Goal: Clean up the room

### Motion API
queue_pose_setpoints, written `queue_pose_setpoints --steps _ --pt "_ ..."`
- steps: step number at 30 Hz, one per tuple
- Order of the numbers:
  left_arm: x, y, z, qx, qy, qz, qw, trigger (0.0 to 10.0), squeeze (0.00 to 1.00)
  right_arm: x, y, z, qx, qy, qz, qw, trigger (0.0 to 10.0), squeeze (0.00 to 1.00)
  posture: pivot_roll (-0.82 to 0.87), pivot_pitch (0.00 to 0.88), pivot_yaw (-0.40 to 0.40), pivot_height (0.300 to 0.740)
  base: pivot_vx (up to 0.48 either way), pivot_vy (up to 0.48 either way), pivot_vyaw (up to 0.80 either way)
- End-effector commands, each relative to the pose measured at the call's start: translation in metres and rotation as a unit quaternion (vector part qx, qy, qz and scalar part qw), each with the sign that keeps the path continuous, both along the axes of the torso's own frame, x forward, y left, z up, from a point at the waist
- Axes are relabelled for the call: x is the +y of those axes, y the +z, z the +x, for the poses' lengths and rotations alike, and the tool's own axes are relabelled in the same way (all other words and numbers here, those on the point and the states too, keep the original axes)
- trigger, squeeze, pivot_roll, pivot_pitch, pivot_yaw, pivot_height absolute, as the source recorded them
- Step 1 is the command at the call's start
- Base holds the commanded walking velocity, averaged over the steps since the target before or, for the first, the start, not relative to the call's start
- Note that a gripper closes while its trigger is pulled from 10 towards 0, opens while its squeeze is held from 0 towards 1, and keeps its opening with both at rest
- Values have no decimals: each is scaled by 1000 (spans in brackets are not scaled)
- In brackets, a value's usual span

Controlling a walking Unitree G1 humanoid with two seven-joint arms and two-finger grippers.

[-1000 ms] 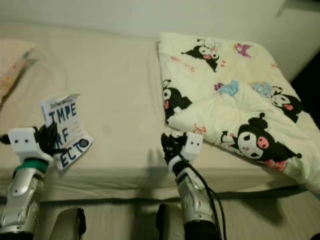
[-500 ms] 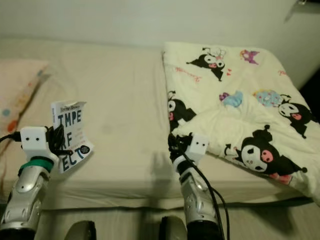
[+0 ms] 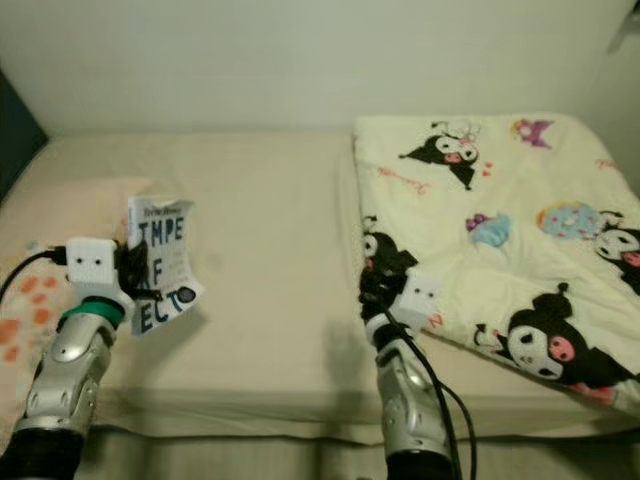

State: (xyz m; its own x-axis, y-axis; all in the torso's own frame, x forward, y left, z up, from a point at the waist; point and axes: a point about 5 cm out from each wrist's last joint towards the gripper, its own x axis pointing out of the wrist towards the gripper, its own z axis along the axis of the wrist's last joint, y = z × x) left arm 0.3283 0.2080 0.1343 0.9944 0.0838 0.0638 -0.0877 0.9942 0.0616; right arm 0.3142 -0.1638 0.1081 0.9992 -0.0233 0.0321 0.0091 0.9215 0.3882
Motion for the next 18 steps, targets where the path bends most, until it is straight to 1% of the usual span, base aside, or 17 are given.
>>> queue_pose_setpoints --steps 1,2,4,6,9,12,14,16,18 --pt "3 -1 2 2 -1 12 1000 10000 0 -6 1 -4 1 -16 2 1000 10000 0 33 2 126 740 0 0 0" --pt "3 -1 2 2 -1 12 1000 10000 0 -6 1 -4 1 -16 2 1000 10000 0 33 2 126 740 0 0 0" --pt "3 0 4 4 3 16 1000 10000 0 -15 4 -3 -2 -34 -1 999 10000 0 21 4 120 740 0 0 0" --pt "3 0 5 6 2 17 1000 10000 0 -19 4 -2 -2 -45 2 999 10000 0 25 2 119 740 0 0 0" --pt "2 -2 5 9 -3 16 1000 10000 0 -20 1 -2 1 -53 20 998 10000 0 31 4 119 740 0 0 0" --pt "-2 -7 4 17 -10 10 1000 10000 0 -16 -5 -2 7 -53 29 998 10000 0 34 0 125 740 0 0 0" --pt "-7 -10 0 15 -16 2 1000 10000 0 -7 -13 -2 24 -38 23 999 10000 0 46 0 120 740 0 0 0" --pt "-7 -15 -2 17 -13 4 1000 10000 0 3 -21 0 49 -14 -4 999 10000 0 46 0 120 740 0 0 0" --pt "-6 -20 -3 24 -7 2 1000 10000 0 9 -26 1 61 -4 -6 998 10000 0 46 0 120 740 0 0 0"
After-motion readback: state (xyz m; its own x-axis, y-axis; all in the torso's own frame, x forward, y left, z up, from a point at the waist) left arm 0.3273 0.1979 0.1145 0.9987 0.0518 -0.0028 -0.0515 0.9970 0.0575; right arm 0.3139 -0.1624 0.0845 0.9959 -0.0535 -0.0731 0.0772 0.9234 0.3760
